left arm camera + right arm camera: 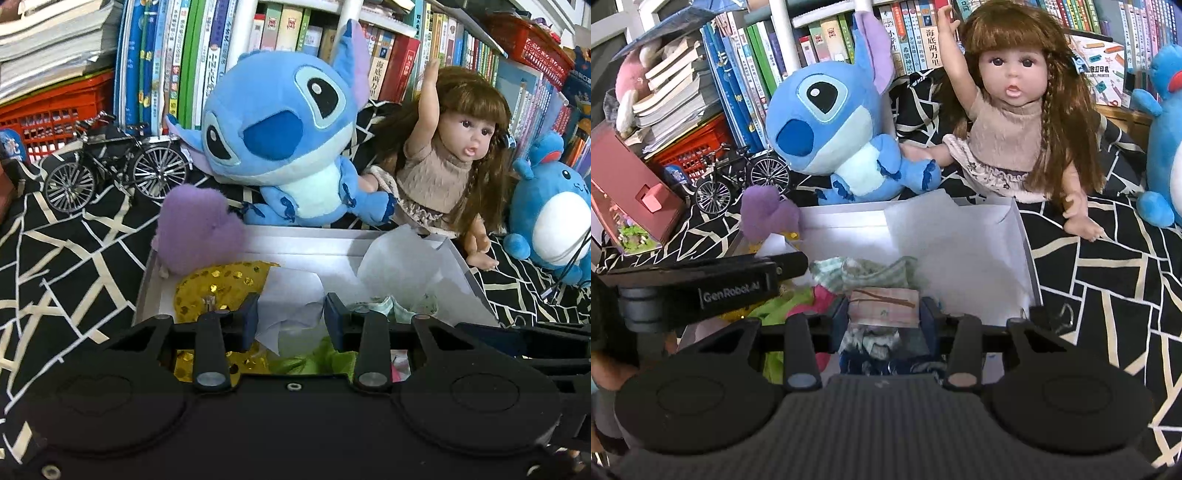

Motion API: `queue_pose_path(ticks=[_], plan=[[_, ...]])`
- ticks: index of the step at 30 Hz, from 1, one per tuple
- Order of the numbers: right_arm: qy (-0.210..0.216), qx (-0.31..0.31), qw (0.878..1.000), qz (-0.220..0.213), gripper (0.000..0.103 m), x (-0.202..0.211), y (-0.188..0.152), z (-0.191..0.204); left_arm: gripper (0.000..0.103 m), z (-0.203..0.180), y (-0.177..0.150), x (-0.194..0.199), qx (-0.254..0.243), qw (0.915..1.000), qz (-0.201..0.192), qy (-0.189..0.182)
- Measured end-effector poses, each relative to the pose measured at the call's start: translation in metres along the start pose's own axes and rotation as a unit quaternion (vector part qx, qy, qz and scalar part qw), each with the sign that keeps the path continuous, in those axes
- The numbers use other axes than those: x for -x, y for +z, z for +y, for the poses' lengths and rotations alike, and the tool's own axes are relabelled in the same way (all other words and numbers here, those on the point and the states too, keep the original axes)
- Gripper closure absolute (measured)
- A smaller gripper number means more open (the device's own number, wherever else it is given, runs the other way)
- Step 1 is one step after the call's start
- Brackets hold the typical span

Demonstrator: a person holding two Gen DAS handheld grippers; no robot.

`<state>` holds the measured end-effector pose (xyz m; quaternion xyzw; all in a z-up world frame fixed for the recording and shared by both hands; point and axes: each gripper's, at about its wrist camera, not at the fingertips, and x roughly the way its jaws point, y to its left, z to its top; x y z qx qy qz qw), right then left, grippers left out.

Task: Organize soft objects
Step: 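Lower the white paper into the box with the left tool while the right tool releases the beige pouch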

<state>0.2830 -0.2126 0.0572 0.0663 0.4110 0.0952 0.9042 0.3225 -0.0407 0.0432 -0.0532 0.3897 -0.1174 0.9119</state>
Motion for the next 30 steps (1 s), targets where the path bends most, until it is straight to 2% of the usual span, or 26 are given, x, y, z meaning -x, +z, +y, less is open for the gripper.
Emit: queue_pose_path(ticks=[8,13,16,20,30], plan=[[-0.002,0.002,1.0,0.011,0.058,-0.015,-0.011,0.0,0.067,-0.004,-0.007,-0.01,-0.004,0.9999,0.008,0.006],[0.012,-0.011,1.0,0.008,0.057,-0.016,-0.017,-0.004,0.067,-0.006,-0.011,-0.013,-0.011,0.9998,0.005,0.015],[0.015,-0.019,1.0,0.006,0.056,-0.017,-0.017,-0.006,0.067,-0.006,-0.011,-0.014,-0.007,0.9998,0.004,0.016],[0.017,-0.027,0.999,0.008,0.05,-0.018,-0.017,-0.007,0.067,-0.005,-0.013,-0.015,-0.001,0.9999,0.003,0.015],[0.016,-0.032,0.999,0.007,0.046,-0.019,-0.017,-0.007,0.067,-0.004,-0.014,-0.017,0.004,0.9998,0.0,0.018]])
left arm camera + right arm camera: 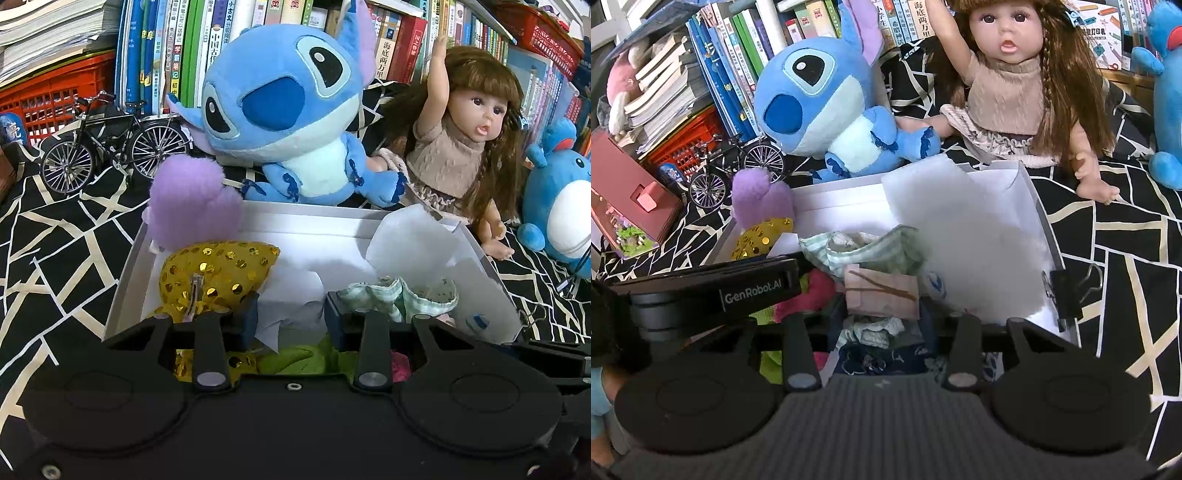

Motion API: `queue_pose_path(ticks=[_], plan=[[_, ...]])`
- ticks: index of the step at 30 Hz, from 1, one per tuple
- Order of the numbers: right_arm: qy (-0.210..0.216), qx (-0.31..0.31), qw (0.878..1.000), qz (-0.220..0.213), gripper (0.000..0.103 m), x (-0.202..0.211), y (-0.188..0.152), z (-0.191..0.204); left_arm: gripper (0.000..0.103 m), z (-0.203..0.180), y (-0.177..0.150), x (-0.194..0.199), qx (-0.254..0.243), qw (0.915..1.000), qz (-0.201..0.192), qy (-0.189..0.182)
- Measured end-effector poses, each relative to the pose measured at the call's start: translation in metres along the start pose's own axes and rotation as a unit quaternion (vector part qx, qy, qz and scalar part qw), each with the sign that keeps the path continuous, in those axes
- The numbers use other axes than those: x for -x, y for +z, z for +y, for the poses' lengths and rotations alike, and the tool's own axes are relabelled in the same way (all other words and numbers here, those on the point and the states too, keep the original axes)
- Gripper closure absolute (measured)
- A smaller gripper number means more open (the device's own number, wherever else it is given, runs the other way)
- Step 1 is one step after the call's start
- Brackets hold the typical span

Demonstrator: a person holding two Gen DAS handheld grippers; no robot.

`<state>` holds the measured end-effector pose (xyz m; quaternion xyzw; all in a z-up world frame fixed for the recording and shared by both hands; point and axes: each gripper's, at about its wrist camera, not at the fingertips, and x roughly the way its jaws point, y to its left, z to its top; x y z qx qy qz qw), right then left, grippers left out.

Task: Organize soft objects
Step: 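Lower the white paper into the box with the left tool while the right tool releases the beige pouch, then withdraw both open tools up and away from the box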

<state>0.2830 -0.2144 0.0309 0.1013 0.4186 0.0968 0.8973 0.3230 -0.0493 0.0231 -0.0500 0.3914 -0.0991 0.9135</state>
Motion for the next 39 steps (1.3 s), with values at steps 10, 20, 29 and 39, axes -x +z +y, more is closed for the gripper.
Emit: queue_pose_path(ticks=[10,20,29,39], plan=[[-0.002,0.0,1.0,-0.003,0.044,0.001,-0.001,0.001,0.066,-0.001,0.0,0.004,-0.001,1.0,-0.002,0.007],[0.003,-0.008,1.0,-0.007,0.043,0.006,-0.003,0.0,0.065,-0.001,0.001,0.019,-0.004,0.9999,-0.008,0.006],[0.003,-0.004,1.0,-0.022,0.037,0.022,-0.004,0.006,0.042,0.0,0.004,0.044,-0.003,0.9994,-0.029,0.017],[-0.003,0.019,0.998,-0.055,0.025,0.05,-0.004,0.019,0.025,0.006,0.003,0.08,0.002,0.998,-0.058,0.026]])
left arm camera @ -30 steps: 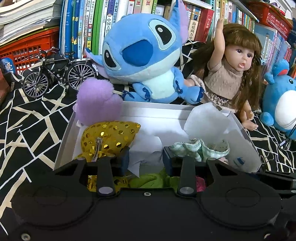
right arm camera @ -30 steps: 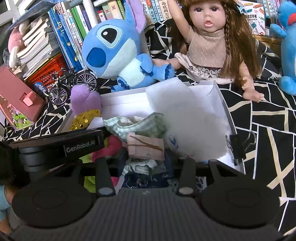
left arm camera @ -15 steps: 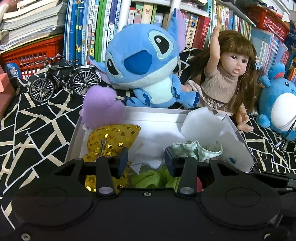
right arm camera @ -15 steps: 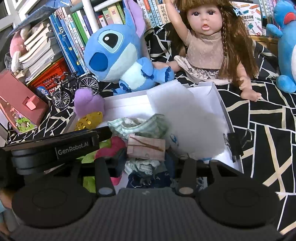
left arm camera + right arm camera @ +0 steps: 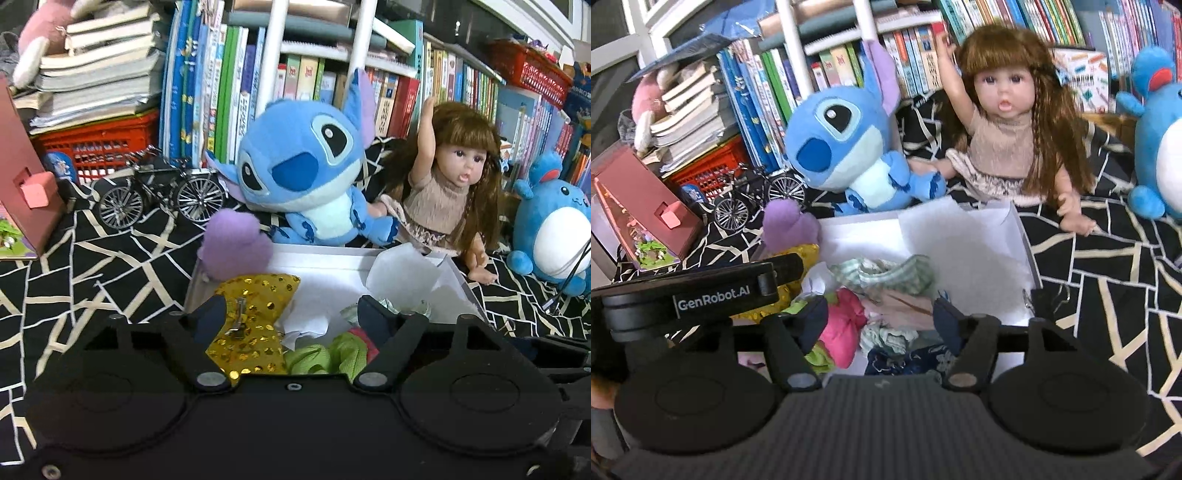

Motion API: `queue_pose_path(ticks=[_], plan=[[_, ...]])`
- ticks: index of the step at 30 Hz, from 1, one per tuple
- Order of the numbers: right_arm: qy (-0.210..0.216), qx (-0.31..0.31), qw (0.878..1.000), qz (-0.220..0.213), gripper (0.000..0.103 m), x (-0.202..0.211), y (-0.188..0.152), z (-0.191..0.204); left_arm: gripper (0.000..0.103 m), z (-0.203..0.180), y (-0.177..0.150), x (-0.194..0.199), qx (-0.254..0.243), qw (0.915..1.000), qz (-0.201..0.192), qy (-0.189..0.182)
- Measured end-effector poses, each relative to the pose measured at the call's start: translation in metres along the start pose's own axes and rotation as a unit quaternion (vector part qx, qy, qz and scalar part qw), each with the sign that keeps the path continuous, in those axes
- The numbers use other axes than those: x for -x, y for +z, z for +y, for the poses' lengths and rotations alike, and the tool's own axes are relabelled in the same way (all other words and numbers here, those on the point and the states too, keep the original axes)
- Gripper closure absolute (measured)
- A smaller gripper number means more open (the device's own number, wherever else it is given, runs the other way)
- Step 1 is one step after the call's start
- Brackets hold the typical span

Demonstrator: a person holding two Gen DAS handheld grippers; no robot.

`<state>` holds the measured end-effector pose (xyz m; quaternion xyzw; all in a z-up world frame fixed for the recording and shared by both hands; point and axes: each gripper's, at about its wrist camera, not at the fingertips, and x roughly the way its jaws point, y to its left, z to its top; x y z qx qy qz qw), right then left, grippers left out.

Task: Organize soft objects
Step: 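Withdraw both open tools up and away from the box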

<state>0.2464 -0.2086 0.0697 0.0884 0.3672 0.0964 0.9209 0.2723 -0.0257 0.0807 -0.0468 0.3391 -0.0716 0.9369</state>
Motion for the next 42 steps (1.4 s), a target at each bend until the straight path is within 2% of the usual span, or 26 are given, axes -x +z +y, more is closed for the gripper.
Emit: queue_pose_path(ticks=[6,14,22,27,30,42], plan=[[-0.009,0.025,0.999,-0.025,0.016,0.017,-0.004,0.01,0.022,0.007,-0.006,0.022,0.012,0.9999,-0.012,0.001],[-0.006,0.034,0.999,-0.032,0.012,0.032,-0.009,0.014,0.018,0.013,-0.011,0.045,0.01,0.9997,-0.02,-0.002],[-0.009,0.027,0.999,-0.039,0.012,0.042,-0.016,0.009,0.017,0.017,-0.019,0.061,0.016,0.9996,-0.024,-0.008],[-0.005,0.002,0.999,-0.051,0.012,0.05,-0.02,0.0,0.017,0.013,-0.03,0.071,-0.01,0.9994,-0.034,0.001],[-0.004,-0.005,0.998,-0.063,0.011,0.057,-0.024,-0.004,0.017,0.011,-0.039,0.078,-0.023,0.9988,-0.043,0.001],[-0.024,0.016,0.992,-0.119,0.008,0.078,-0.059,-0.005,0.016,0.013,-0.077,0.099,-0.008,0.998,-0.062,0.004]])
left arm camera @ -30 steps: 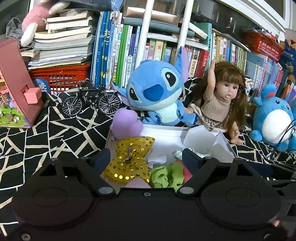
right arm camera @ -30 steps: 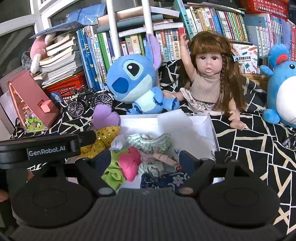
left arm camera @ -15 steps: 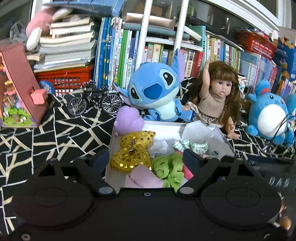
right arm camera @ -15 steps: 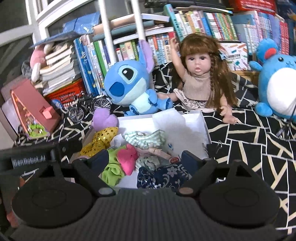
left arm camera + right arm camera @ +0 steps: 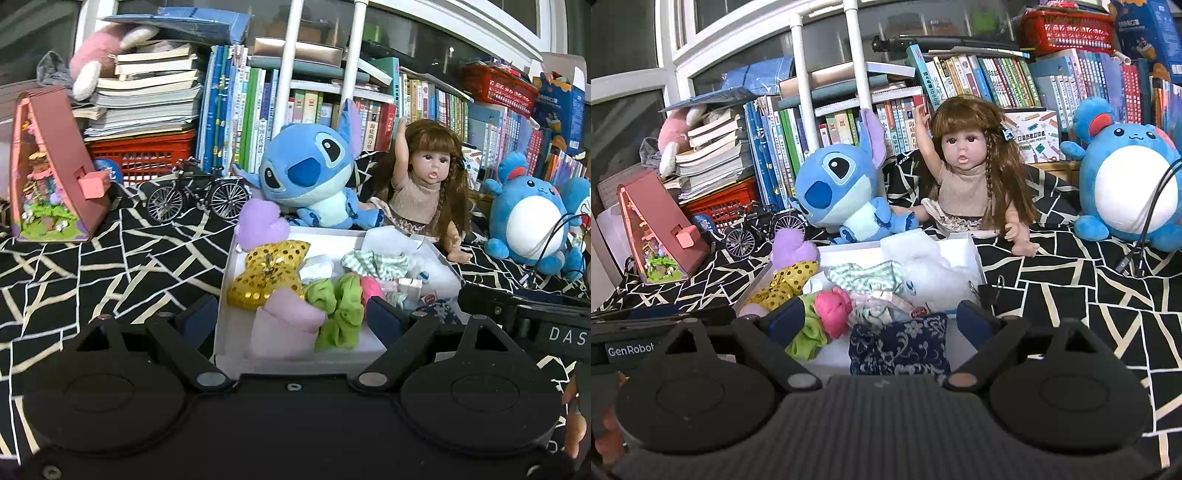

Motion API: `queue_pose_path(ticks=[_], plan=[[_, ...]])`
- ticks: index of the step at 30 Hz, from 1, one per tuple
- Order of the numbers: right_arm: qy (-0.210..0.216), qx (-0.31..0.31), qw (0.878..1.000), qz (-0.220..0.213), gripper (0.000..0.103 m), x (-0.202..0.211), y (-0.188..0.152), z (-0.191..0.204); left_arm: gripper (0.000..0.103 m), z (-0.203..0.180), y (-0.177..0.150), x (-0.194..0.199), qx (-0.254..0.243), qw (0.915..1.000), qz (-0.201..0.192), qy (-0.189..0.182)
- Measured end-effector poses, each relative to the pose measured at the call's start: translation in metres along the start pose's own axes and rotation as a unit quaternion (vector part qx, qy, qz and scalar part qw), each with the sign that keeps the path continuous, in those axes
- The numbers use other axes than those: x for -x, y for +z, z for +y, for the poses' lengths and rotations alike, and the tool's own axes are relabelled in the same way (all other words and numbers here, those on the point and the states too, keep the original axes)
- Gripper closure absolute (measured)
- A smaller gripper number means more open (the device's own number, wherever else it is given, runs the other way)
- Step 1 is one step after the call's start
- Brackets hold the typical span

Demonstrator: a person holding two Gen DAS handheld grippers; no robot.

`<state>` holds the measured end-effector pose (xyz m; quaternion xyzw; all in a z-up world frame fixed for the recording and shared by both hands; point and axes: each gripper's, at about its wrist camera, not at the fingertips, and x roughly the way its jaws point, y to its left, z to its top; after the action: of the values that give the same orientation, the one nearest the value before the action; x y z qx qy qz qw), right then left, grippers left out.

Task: Organize soft objects
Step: 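Withdraw both open tools up and away from the box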

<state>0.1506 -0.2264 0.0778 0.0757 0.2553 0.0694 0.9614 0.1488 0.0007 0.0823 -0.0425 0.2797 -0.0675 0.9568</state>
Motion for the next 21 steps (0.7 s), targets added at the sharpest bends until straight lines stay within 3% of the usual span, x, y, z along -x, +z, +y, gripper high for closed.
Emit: queue_pose_path(ticks=[12,21], plan=[[-0.011,0.033,0.999,-0.006,0.005,0.006,-0.039,0.01,0.016,0.001,-0.04,0.002,-0.002,0.9997,0.008,0.021],[-0.018,0.031,0.999,0.017,0.004,-0.001,-0.059,0.011,0.016,0.006,-0.059,-0.011,0.011,0.9985,0.031,0.044]])
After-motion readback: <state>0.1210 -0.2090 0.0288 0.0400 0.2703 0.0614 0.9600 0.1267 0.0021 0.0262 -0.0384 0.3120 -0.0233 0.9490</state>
